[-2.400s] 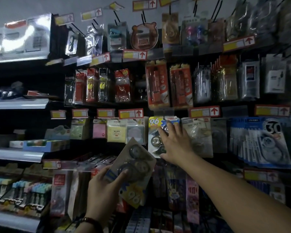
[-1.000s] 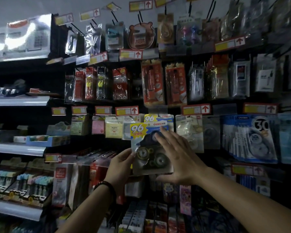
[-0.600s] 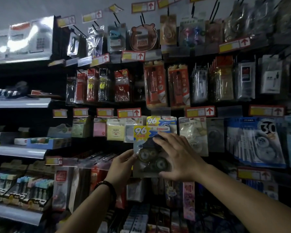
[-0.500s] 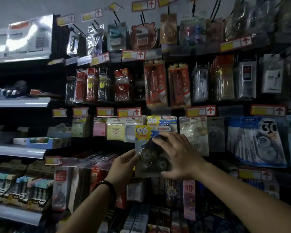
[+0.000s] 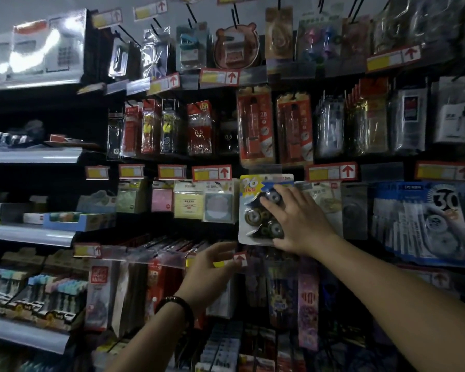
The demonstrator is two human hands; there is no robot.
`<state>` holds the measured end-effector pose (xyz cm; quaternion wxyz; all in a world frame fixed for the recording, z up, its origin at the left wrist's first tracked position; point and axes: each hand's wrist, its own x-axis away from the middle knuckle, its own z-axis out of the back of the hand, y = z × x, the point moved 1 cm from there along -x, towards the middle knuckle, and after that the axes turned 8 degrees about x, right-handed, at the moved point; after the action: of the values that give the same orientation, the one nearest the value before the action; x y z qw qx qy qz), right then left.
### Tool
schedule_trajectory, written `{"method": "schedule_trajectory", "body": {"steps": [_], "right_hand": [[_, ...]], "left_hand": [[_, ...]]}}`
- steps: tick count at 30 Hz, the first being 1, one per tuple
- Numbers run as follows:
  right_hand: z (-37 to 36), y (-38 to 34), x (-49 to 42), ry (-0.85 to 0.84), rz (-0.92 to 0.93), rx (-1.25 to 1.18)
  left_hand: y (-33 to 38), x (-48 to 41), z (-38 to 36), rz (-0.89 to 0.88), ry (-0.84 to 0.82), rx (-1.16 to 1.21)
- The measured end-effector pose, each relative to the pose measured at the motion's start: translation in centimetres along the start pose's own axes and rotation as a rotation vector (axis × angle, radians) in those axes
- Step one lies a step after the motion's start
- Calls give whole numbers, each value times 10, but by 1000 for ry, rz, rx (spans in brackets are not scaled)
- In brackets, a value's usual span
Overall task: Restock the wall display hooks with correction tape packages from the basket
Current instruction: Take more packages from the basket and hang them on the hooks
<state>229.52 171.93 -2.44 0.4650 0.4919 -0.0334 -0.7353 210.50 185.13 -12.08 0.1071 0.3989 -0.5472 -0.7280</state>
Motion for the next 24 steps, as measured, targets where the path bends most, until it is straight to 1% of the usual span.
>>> {"method": "schedule_trajectory", "body": {"steps": [4,9,14,19,24], "right_hand": [[5,0,-6,-62,11,42],[7,-10,-11,-96,-19,48],[6,-20,-7,-128,-35,71],[6,-34,26,-112,-47,-48],[-10,-66,98,-70,11,-261]], "left_hand": [[-2,2,-2,1,-4,-34],[-9,3,-8,-15,-58,-64],[-15,11,-12,-58,-88,-196],[-25,34,-11,-26,-139,-314],[-59,77,-18,42,-268,-456]]}}
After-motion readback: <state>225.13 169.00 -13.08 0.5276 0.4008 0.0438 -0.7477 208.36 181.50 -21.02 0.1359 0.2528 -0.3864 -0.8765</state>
